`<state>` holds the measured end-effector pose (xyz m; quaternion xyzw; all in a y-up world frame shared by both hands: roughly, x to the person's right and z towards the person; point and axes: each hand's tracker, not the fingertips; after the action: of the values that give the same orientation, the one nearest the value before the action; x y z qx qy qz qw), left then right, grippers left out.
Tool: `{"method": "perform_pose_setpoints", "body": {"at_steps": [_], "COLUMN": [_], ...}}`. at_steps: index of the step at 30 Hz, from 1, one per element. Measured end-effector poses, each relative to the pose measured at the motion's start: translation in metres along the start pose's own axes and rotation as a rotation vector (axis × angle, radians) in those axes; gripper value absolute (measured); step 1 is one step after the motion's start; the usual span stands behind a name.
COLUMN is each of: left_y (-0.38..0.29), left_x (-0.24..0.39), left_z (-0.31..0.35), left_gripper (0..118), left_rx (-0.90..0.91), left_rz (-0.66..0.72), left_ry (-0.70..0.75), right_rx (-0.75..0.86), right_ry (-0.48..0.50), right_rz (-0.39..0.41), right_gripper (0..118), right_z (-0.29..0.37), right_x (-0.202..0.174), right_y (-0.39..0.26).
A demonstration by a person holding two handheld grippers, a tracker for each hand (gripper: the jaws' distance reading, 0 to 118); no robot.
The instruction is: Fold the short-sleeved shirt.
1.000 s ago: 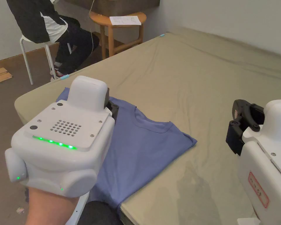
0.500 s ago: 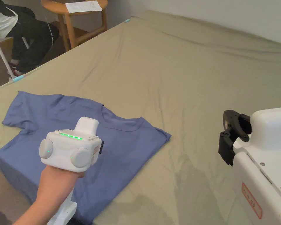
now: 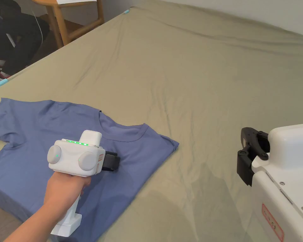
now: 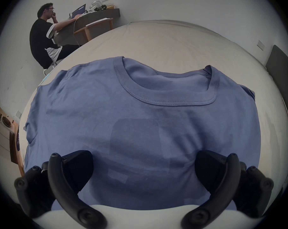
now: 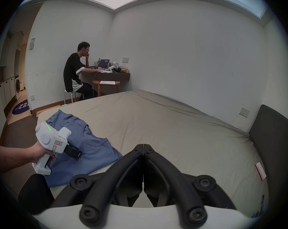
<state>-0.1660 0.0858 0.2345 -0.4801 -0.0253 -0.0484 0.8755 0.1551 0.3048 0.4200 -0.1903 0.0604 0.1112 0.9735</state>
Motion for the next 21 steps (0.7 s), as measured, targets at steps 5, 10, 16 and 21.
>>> {"method": "perform_pose_setpoints", "body": {"at_steps": [5, 10, 16, 21], "left_y": [-0.005, -0.012, -0.015, -0.022], "left_x": [0.006, 0.029, -0.002, -0.004], "left_z": [0.014, 0.028, 0.022, 0.053], "left_gripper": [83, 0, 0, 0], "left_rx": [0.022, 0.119, 0.125, 0.258], "left_rz": [-0.015, -0.093, 0.095, 0.134], "left_ry": [-0.016, 0.003, -0.173, -0.191], "right_rx": [-0.001, 0.004, 0.021, 0.033], "right_ry": [-0.010, -0.011, -0.030, -0.055], "right_rz": [0.004, -0.004, 0.001, -0.009], "right_gripper": [1, 1, 1, 1], "right_z": [0.000, 0.006, 0.027, 0.044], "right_x": [-0.002, 0.003, 0.005, 0.014], "right_y": [-0.001, -0.002, -0.001, 0.000]}}
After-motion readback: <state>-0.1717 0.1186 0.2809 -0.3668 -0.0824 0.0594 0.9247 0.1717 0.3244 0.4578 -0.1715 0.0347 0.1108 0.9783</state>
